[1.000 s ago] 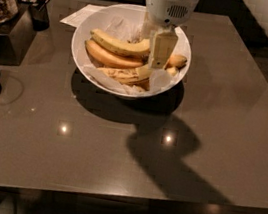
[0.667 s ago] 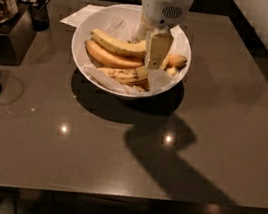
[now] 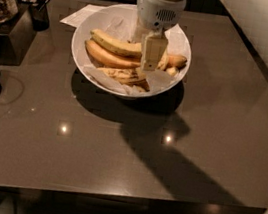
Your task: Pick banana from white bowl
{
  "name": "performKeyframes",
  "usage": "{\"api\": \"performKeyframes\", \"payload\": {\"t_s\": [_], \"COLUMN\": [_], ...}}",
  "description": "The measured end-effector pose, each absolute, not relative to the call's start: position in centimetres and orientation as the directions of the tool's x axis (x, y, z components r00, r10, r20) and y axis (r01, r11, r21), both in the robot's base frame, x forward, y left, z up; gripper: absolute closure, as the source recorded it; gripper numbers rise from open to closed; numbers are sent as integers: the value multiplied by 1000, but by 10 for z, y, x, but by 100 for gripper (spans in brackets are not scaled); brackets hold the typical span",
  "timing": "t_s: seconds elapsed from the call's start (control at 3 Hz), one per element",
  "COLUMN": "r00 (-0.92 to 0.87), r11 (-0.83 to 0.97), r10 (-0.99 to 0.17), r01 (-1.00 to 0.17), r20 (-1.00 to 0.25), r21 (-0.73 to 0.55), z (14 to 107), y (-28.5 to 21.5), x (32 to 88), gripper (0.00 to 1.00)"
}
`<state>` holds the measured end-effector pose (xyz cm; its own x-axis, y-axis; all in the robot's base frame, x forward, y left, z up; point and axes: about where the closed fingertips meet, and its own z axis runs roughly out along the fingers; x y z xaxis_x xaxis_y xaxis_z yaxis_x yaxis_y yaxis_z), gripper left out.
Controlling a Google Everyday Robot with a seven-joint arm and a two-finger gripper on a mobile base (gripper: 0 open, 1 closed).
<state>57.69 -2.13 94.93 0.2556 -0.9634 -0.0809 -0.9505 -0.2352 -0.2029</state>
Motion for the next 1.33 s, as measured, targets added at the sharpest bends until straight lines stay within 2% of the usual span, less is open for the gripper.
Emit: {"api": "performKeyframes", "payload": {"t_s": [1.33], "r00": [223], "r11": [-208], "r10": [-971], "r01": [-967], "r20": [-89], "r21": [-149], "z": [923], "y": [-28], "x": [582], "gripper": [39]}}
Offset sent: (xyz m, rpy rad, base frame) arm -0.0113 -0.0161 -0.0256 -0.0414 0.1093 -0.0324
